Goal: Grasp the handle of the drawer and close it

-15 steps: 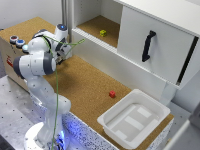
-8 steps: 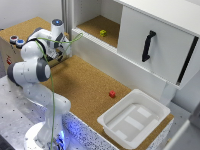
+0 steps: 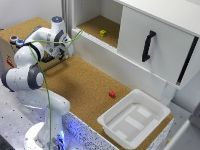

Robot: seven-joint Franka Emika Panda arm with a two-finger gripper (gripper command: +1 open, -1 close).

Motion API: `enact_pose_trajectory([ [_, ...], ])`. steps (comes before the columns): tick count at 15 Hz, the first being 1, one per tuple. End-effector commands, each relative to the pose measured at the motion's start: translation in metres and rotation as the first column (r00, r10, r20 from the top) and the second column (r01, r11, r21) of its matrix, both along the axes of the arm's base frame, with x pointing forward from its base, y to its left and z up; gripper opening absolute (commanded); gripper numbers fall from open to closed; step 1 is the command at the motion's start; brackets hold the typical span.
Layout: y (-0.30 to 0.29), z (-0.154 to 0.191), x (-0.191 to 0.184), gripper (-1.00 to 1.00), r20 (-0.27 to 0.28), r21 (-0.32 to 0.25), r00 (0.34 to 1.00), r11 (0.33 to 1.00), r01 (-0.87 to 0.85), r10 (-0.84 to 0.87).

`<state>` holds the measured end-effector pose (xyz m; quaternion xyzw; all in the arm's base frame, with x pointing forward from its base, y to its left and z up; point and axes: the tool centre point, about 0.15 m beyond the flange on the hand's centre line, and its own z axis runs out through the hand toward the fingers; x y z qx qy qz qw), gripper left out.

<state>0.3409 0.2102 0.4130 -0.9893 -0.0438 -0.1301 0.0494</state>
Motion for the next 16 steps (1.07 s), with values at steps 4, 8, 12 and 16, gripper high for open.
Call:
enact_pose_trajectory([
  [4,-0.115,-0.004,0.019,1.0,-0.002,0.001,0.995,0.995,-0.1,0.1],
  [8,-0.167,-0.023,0.013,1.0,-0.015,-0.016,0.989,0.989,-0.149,0.149],
  [12,-0.208,-0.047,0.021,1.0,-0.055,-0.028,0.985,0.986,-0.163,0.161],
  [16,-0.257,-0.044,0.036,1.0,-0.077,-0.036,0.995,0.998,-0.058,0.055],
])
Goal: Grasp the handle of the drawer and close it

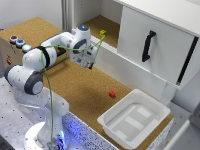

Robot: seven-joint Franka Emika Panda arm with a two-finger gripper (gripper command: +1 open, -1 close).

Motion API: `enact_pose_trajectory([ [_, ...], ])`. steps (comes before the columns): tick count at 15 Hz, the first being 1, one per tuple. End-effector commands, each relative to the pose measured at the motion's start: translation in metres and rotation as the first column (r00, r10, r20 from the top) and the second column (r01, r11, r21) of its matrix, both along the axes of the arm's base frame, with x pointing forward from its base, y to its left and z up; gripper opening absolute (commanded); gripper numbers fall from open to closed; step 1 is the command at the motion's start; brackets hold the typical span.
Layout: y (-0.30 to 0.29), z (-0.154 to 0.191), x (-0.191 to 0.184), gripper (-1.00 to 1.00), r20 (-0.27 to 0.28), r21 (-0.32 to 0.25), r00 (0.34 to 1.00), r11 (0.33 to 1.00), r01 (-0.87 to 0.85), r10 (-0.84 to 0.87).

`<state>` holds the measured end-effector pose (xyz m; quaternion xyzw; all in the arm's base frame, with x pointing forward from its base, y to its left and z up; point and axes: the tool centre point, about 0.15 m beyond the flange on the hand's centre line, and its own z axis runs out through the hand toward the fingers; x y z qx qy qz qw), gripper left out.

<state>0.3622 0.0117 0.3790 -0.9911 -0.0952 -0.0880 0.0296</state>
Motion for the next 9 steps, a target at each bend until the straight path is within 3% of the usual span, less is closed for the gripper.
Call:
enact_pose_trajectory([
  [1,-0.074,-0.001,0.016,1.0,0.011,-0.006,0.997,0.997,0.071,-0.071],
  [2,-0.088,0.003,0.018,1.0,0.015,-0.018,0.996,0.996,0.088,-0.088],
  [4,-0.123,-0.004,0.023,1.0,-0.007,0.025,0.993,0.992,0.122,-0.122],
  [9,-0.184,-0.035,0.036,1.0,0.004,-0.004,0.999,0.999,0.04,-0.04],
])
